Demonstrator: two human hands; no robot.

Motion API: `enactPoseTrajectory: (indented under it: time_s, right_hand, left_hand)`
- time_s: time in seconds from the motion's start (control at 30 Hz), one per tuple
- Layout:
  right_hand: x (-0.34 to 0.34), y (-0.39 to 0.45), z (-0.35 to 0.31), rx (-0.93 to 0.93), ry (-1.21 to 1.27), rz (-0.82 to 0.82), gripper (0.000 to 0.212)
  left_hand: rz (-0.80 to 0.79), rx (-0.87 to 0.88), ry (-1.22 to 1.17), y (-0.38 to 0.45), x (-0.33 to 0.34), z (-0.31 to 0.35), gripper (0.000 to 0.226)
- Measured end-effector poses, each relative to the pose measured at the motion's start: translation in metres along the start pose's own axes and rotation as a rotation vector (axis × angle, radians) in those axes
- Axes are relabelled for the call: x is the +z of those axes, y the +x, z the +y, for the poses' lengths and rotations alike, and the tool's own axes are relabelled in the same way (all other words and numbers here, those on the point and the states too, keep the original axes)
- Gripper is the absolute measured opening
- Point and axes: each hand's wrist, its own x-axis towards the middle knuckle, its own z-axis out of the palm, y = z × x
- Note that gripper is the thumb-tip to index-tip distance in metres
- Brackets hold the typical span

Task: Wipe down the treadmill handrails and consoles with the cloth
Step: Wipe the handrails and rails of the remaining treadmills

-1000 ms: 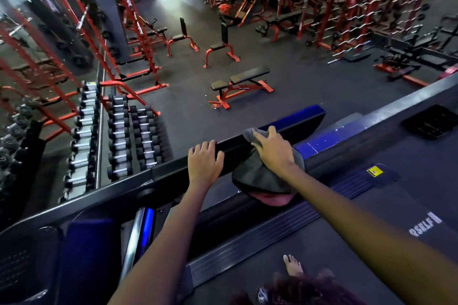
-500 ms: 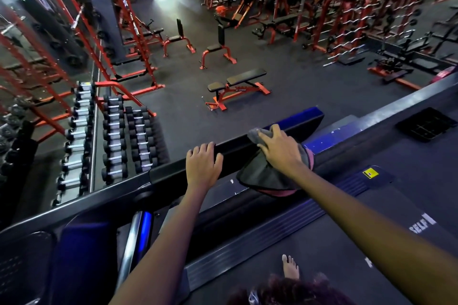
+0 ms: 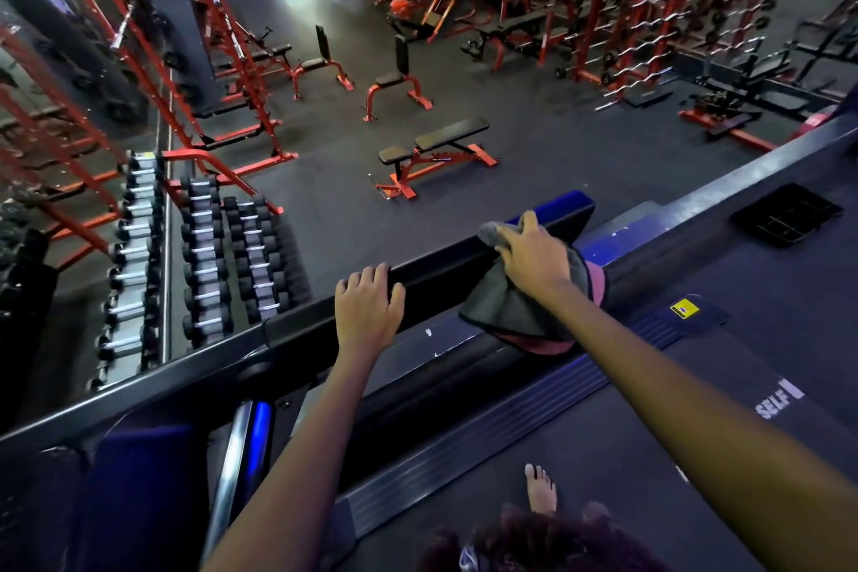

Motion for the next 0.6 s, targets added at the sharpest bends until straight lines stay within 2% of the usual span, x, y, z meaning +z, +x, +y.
enactPoseTrajectory:
  time_s: [0.1,0.27,0.37,0.47,0.53,0.6]
  right_hand:
    - [-0.003,0.014,-0.015,0.049,-0.044,-0.035,0.035]
    - [0.005,-0.010,0.004,-0.148,0.045,-0.051,0.043]
    - [-0.002,-0.003,0.028,-0.059,-0.002,-0.029,0.041]
    - [-0.013,0.020,0.025,0.109,-0.012,-0.030,0.034]
    - [-0.014,0.027,0.014,0.100,-0.028,-0.051,0.032]
    - [-0.009,0.024,0.010,0.030,-0.013,-0.071,0.035]
  left_hand:
    - [0.003,-0.006,0.005,0.000,0.001,0.000,0.063]
    - [0.022,0.019,0.022,0.001,0.003,-0.001,0.059]
    - [0.008,0.017,0.042,0.001,0.002,-0.001,0.065]
    - [-0.076,-0.034,0.081,0.003,-0.004,0.006,0.072]
    - [-0.161,-0.106,0.116,0.007,-0.006,0.016,0.060]
    - [-0.220,-0.093,0.100,0.014,-0.003,0.029,0.049]
